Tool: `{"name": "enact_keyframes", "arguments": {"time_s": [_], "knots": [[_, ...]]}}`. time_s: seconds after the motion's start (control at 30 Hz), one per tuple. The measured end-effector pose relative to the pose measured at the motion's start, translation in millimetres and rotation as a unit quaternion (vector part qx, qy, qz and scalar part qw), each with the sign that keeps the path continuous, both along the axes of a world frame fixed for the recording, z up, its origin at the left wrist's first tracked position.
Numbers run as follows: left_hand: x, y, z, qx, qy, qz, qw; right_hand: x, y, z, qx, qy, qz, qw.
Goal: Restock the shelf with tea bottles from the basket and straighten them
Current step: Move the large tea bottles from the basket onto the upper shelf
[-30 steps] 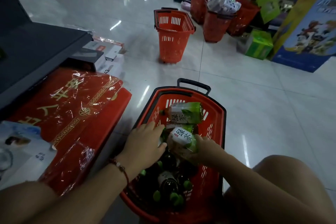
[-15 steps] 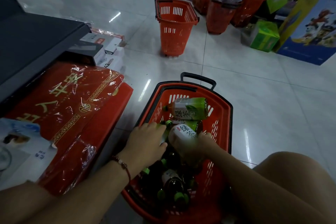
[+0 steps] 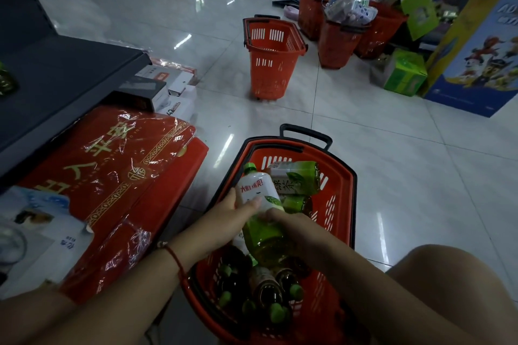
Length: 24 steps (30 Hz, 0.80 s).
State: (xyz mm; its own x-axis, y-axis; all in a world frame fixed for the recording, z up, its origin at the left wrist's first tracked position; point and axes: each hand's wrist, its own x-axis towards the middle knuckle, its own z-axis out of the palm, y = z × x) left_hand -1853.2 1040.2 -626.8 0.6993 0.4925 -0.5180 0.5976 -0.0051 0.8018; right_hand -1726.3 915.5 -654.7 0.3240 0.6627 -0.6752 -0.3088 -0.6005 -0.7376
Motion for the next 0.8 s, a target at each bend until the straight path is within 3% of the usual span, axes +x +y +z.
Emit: {"name": "enact_keyframes", "arguments": {"time_s": [0.17, 0.3, 0.47, 0.67, 0.8], "knots": [[-3.4, -2.3, -1.4, -0.118, -0.059, 0.114, 0.985, -24.6, 5.7, 10.4, 0.086, -0.176, -0.022, 0.980], [-15.3, -3.4, 5.6, -0.113, -0.115, 0.205, 0.965, -46.7, 2.5, 33.6, 0.119, -0.347, 0.020, 0.930], [-49.8, 7.1, 30.4, -0.081, -0.188, 0.249, 0.947, -68.4, 1.1, 56.1, 0.205, -0.290, 0.040, 0.934], [-89.7, 19.3, 87.3, 0.004, -0.273, 0.258, 0.927, -95.6, 21.7, 104.5, 0.318, -0.240, 0.098, 0.912], [-112.2, 31.7, 140.6, 0.088, -0.312, 0.265, 0.908, -113.2, 55.5, 147.5, 0.368, -0.293, 0.119, 0.874]]}}
